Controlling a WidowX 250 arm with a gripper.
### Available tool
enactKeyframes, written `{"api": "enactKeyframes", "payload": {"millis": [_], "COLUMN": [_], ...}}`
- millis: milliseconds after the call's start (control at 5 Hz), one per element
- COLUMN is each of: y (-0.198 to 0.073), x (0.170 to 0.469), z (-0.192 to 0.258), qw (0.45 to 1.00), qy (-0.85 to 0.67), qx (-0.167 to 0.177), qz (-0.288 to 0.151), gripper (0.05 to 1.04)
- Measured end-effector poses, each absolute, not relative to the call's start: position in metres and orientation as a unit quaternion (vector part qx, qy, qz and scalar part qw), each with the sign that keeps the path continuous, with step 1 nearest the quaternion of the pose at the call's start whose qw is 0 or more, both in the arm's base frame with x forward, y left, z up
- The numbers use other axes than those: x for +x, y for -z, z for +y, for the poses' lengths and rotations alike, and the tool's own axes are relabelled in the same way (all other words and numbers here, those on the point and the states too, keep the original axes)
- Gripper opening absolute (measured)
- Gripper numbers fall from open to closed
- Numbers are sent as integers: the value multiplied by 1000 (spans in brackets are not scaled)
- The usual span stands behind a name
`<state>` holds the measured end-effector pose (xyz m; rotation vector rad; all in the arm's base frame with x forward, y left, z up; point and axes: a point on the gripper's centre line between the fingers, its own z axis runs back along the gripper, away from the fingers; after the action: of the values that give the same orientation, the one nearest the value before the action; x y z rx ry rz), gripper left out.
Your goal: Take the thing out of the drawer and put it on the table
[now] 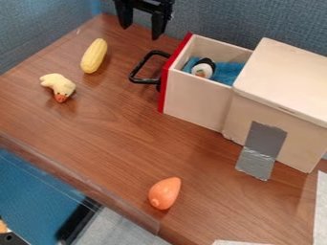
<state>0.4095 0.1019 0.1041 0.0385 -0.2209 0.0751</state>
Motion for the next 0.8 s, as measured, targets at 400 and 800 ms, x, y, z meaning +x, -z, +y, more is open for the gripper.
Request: {"api": "enactKeyframes", "payload": {"millis": [400, 800], "y": [-85, -95], "x": [412, 423], "z": [83, 32], "qw": [995, 989], "qy": [-13, 71], "qx": [-11, -38], "qz": [-97, -123], "gripper": [1001, 999]}}
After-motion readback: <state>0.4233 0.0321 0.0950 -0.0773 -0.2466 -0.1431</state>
